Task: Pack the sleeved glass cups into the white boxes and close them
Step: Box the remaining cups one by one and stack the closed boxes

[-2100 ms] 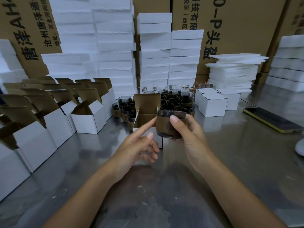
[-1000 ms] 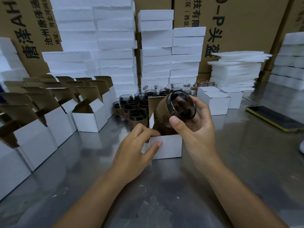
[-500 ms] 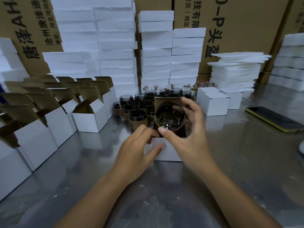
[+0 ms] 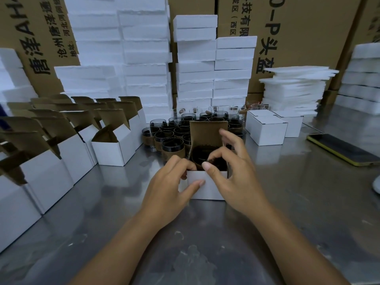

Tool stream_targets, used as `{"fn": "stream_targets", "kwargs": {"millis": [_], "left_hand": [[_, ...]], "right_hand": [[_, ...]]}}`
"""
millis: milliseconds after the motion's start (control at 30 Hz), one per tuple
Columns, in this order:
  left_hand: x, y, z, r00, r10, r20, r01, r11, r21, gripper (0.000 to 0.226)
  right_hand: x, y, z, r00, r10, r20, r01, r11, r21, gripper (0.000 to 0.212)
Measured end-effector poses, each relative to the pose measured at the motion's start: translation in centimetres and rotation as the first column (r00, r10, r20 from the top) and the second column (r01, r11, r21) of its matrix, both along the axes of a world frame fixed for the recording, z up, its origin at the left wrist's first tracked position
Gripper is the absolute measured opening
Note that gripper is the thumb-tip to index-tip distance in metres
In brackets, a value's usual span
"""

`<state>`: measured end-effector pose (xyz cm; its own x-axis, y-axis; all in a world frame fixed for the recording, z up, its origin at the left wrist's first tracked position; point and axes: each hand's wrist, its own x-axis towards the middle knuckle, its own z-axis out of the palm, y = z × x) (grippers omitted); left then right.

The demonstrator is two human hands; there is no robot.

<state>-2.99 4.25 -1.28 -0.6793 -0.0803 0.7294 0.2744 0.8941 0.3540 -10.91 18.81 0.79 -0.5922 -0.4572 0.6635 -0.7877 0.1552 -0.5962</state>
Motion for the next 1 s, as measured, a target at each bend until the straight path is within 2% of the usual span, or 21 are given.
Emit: {"fn": "stream_targets", "kwargs": {"millis": [133,267,333,367,433,500,533,633,733,1000], "left_hand": [[-0.1,0.0,0.0,1.0,-0.002,-0.004,0.002,1.0,-0.003,0.028],[-0.2,-0.2,-0.2,1.0,-0.005,-0.007,0.005,1.0,-0.01,0.023],[-0.2,-0.4,-0.2,1.0,-0.01,-0.01,0.01,1.0,-0.004,0.021],[-0.2,-0.4,-0.2,1.0,-0.017,-0.016,0.017,1.0,0.015,0.025],[-0.2,-0.5,-0.2,0.999,-0.036,-0.035,0.04,0.992,0.121,0.039],[-0.3,-0.5,-0.1,0.998,-0.053,-0.039,0.062,0.961,0.271,0.043],[-0.4,-0.5,-0.1,0.997,-0.066,-0.033,0.073,0.942,0.328,0.04],[-0.5,-0.7,-0.3,0.995,-0.098,0.014,0.087,0.928,0.362,0.028],[-0.5,-0.7,-0.5,0.988,-0.107,0.108,0.064,0.938,0.341,0.032],[-0.3,-0.5,-0.6,0.979,-0.104,0.174,0.033,0.929,0.37,0.036]], "right_hand": [[-0.4,-0.1,-0.5,0.996,-0.02,-0.088,0.026,0.997,0.068,0.011],[-0.7,-0.1,-0.8,0.974,-0.064,-0.216,0.103,0.979,0.174,0.029],[-0.7,-0.1,-0.7,0.977,-0.069,-0.2,0.101,0.982,0.157,0.032],[-0.6,-0.2,-0.6,0.987,-0.063,-0.147,0.079,0.991,0.104,0.029],[-0.4,-0.6,-0.4,0.999,-0.011,0.039,0.015,0.994,-0.11,0.024],[-0.5,-0.8,0.0,0.971,0.061,0.23,0.024,0.936,-0.351,0.02],[-0.7,-0.7,0.1,0.949,0.067,0.308,0.071,0.906,-0.416,0.021],[-1.6,-0.5,0.1,0.845,0.088,0.527,0.169,0.892,-0.419,0.028],[-1.9,-0.6,0.1,0.737,0.161,0.656,0.145,0.91,-0.387,0.034],[-1.8,-0.5,-0.1,0.746,0.18,0.641,0.059,0.941,-0.333,0.05]]}}
